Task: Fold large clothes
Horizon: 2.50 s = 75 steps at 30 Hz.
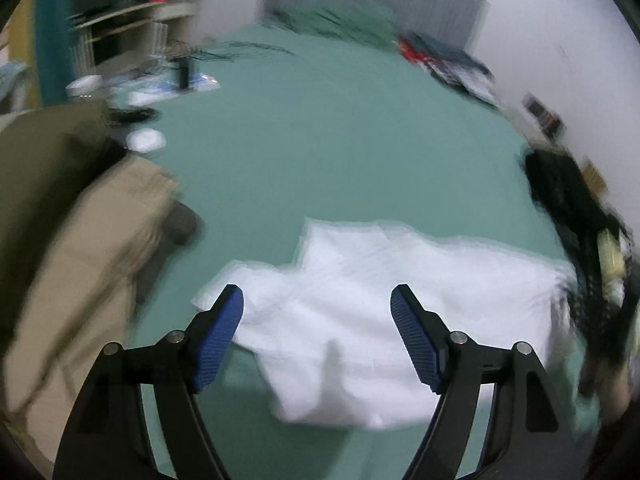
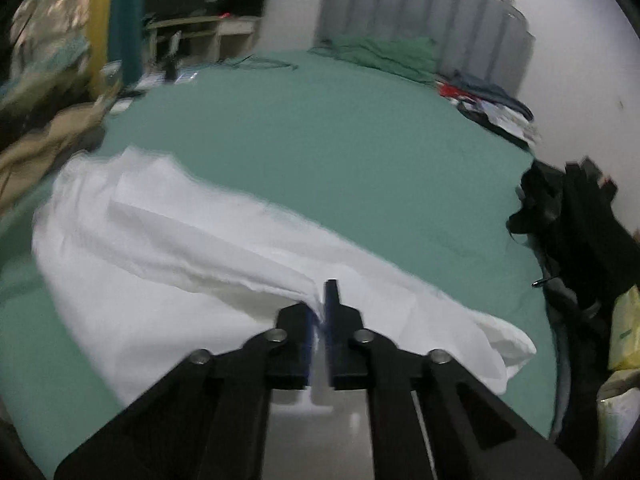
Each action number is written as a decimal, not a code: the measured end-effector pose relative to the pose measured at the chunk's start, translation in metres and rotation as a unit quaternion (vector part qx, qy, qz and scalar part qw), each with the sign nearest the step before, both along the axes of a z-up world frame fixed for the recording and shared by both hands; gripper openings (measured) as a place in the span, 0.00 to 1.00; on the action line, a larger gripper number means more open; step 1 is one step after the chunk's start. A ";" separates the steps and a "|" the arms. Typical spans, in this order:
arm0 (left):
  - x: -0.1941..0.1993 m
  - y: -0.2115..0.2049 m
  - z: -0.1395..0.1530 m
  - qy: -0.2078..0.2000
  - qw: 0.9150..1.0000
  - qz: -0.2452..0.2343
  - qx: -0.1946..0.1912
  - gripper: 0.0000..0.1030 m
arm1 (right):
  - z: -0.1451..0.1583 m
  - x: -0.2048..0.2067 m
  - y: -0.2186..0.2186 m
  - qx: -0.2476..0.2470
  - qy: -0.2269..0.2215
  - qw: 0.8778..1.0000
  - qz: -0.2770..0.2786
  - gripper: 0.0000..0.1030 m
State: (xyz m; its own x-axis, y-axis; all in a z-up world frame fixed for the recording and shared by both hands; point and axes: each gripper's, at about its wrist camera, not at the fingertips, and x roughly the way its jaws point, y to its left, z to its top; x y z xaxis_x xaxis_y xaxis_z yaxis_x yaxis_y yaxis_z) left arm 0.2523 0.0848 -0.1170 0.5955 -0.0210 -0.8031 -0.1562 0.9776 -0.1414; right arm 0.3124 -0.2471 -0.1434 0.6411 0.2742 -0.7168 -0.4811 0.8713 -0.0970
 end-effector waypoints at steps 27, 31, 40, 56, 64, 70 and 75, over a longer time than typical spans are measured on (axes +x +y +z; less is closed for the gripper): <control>0.107 -0.004 -0.019 0.013 0.980 0.029 0.197 0.77 | 0.006 0.105 -0.056 0.086 0.034 0.986 -0.139 0.76; 0.100 0.006 -0.009 0.003 0.985 0.037 0.166 0.77 | 0.015 0.093 -0.062 0.061 0.012 0.988 -0.141 0.77; 0.118 0.019 -0.035 0.047 0.980 0.041 0.190 0.77 | -0.009 0.108 -0.092 0.027 0.057 0.982 -0.180 0.78; 0.112 -0.074 -0.066 0.050 0.976 -0.119 0.177 0.77 | -0.017 0.085 -0.085 -0.004 0.133 0.990 -0.045 0.78; 0.161 -0.062 -0.085 0.075 0.974 -0.050 0.208 0.77 | -0.045 0.108 -0.097 -0.117 0.065 0.983 -0.122 0.78; 0.192 -0.039 -0.067 0.045 0.972 0.035 0.226 0.77 | -0.018 0.127 -0.137 -0.006 0.022 0.977 -0.214 0.78; 0.177 -0.012 -0.043 0.038 0.977 0.069 0.200 0.77 | -0.019 0.130 -0.177 0.038 0.070 0.952 -0.297 0.78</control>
State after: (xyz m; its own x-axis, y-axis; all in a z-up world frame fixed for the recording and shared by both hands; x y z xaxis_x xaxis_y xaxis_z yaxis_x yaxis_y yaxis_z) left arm 0.4289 0.0725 -0.1604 0.5090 0.3788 -0.7729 -0.2852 0.9215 0.2637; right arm 0.4429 -0.4245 -0.1622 0.5993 -0.0521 -0.7988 0.0942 0.9955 0.0057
